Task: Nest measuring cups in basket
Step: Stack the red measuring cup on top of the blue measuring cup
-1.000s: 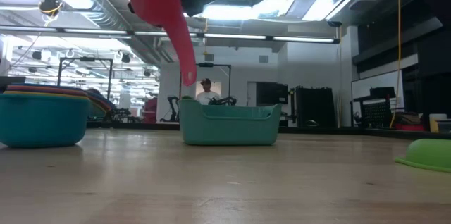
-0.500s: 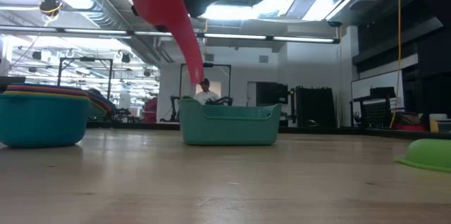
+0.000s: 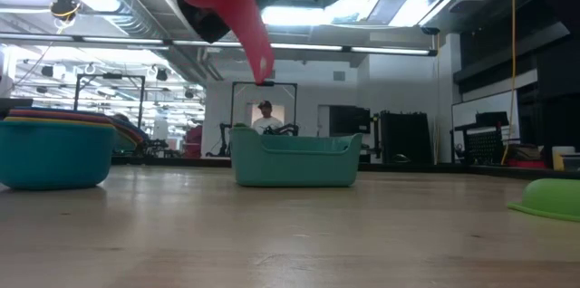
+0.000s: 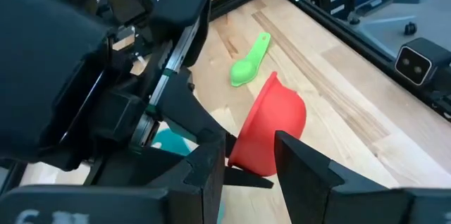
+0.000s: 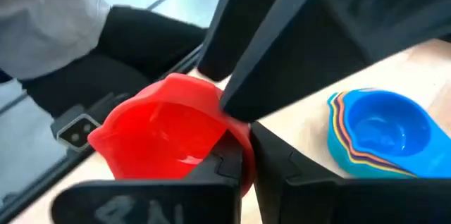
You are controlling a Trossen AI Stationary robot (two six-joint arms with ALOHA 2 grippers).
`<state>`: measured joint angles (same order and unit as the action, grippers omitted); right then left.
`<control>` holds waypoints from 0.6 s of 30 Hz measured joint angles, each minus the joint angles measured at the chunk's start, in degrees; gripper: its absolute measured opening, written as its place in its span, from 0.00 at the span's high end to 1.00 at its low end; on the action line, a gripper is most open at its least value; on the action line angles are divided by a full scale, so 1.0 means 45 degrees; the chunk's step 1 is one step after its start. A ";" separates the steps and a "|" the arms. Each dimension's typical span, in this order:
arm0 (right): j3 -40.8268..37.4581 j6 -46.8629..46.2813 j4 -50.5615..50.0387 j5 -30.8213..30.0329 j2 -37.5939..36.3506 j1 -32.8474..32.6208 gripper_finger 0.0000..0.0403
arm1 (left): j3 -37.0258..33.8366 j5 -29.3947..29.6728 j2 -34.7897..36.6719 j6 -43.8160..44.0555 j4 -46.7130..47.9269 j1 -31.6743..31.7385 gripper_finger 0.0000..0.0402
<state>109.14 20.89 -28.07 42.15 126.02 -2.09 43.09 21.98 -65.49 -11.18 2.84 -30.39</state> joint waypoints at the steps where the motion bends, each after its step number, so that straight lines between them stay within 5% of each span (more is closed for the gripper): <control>1: 0.0000 -0.0193 0.0141 -0.0001 0.0000 0.0000 0.95 | 0.0000 0.0000 0.0000 0.0000 0.0002 0.0003 0.71; 18: -0.0015 -0.3904 0.0422 0.0486 0.0000 0.0034 0.95 | -0.0005 0.0170 0.0015 -0.1154 -0.0240 -0.0015 0.78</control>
<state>109.08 3.33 -26.17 44.34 126.02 -1.93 43.07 22.74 -65.43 -16.37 1.76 -30.46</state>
